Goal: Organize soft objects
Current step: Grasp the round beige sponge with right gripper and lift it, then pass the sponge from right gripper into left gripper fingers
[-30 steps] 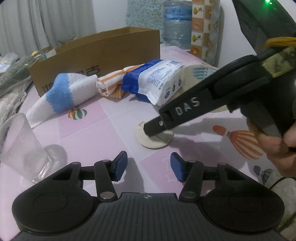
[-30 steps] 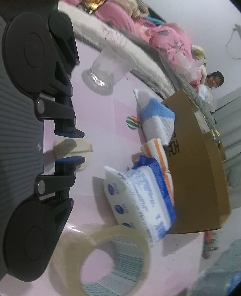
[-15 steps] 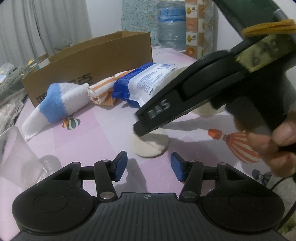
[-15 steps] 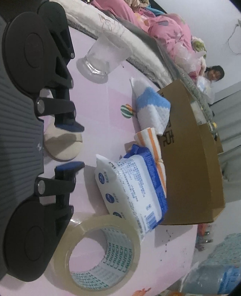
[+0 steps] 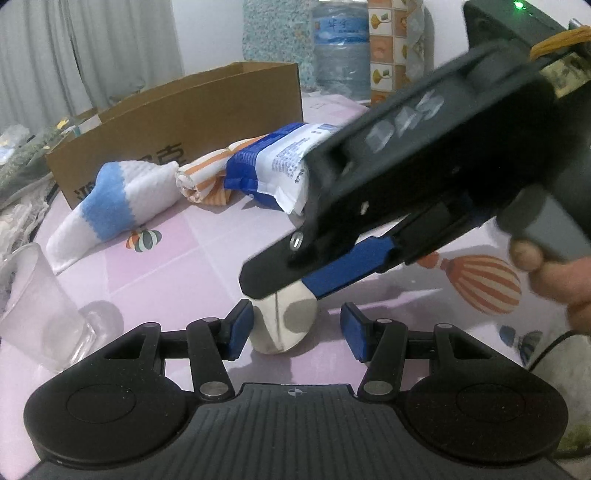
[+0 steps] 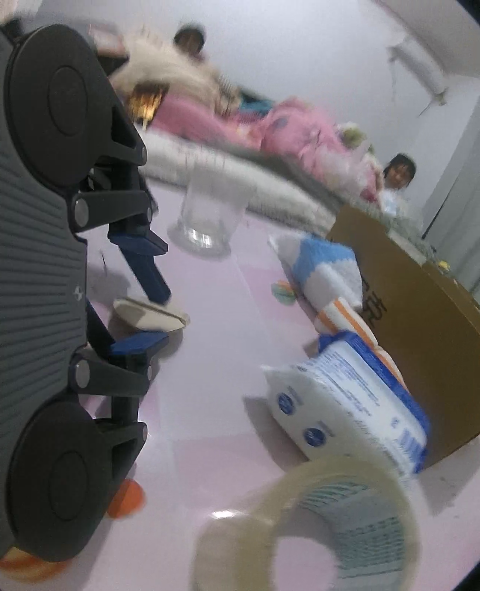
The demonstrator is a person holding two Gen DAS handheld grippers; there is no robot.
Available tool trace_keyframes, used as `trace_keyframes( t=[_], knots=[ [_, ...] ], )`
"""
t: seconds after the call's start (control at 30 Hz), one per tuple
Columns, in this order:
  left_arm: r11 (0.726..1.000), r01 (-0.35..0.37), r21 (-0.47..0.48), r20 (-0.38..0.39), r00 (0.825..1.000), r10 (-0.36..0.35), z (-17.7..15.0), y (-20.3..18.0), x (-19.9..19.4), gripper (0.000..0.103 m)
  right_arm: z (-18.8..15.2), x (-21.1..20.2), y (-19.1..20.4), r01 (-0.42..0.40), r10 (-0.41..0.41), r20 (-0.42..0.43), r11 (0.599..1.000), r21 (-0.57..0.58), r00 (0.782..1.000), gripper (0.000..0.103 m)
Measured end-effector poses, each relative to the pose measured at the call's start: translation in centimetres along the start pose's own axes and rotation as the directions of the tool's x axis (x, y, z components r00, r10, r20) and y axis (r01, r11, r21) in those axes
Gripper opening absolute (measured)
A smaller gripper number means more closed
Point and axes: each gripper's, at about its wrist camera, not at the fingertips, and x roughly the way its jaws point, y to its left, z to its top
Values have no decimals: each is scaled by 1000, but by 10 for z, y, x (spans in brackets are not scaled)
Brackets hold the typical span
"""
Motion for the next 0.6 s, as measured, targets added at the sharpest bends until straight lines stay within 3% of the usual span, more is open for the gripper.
trace_keyframes(
  t=[0.1,0.23,0.3,0.37,0.47,0.6],
  knots=[
    [1000,-7,6,4,1000,7,-2,-1,-3,50,-3,-2,-1,-96,97,-13,994,47,995,62],
    [1000,-24,0,-4,1000,24,-3,0,-5,36,-2,0,6,-69,69,1,998,11,998,62],
    [999,-41,-4,-10,999,41,-3,2,-6,24,0,1,7,-76,76,6,997,14,997,62],
    [998,-56,-19,-21,998,56,-2,6,-5,20,-1,0,8,-66,66,18,998,7,998,62],
    [997,-56,-48,-29,998,55,-1,10,-5,14,-5,-13,10,-13,14,57,1000,-28,998,62],
    [996,-71,-56,-32,997,69,-1,11,-6,11,-11,-42,24,137,-117,154,983,-125,981,62]
  ],
)
